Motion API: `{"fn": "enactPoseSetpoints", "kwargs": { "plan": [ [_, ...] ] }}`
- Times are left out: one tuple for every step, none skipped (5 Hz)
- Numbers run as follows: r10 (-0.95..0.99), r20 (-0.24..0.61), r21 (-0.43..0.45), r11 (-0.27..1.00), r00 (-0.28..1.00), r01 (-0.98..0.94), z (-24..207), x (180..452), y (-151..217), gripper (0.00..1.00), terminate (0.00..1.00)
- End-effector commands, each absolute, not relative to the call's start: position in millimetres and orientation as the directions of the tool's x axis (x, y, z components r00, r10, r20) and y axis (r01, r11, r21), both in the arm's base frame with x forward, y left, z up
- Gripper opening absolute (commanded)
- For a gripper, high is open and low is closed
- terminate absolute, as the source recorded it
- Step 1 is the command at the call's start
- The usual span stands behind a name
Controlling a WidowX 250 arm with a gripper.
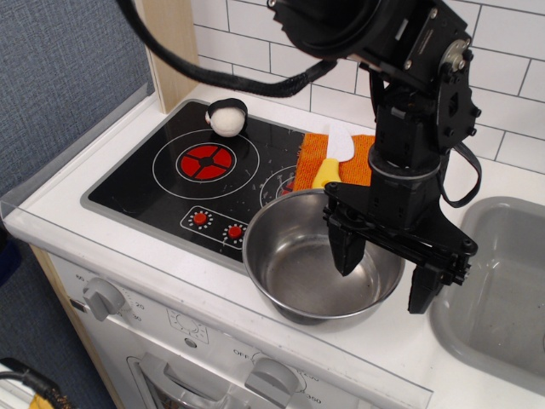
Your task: Put the knife next to the napkin on its left.
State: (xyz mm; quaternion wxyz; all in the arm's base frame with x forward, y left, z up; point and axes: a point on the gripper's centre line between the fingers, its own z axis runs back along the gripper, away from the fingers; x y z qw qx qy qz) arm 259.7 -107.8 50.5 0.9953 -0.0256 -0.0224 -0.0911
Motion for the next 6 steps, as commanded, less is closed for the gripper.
{"fn": "enactPoseSetpoints", "kwargs": {
  "plan": [
    [-0.180, 0.049, -0.047, 0.982, 0.982, 0.183, 51, 260, -108, 1.00, 0.00],
    [-0.129, 0.096, -0.047, 0.990, 0.987, 0.134, 72, 272, -100, 1.00, 0.00],
    [-0.068, 0.172, -0.075, 0.994, 0.983, 0.081, 97, 290, -88, 1.00, 0.00],
    [-0.020, 0.252, -0.067, 0.997, 0.967, 0.038, 125, 310, -75, 1.00, 0.00],
    [0.058, 0.219, 0.015, 0.998, 0.974, -0.063, 117, 341, -53, 1.00, 0.00],
    [0.118, 0.183, 0.023, 0.992, 0.976, -0.124, 90, 360, -39, 1.00, 0.00]
  ]
}}
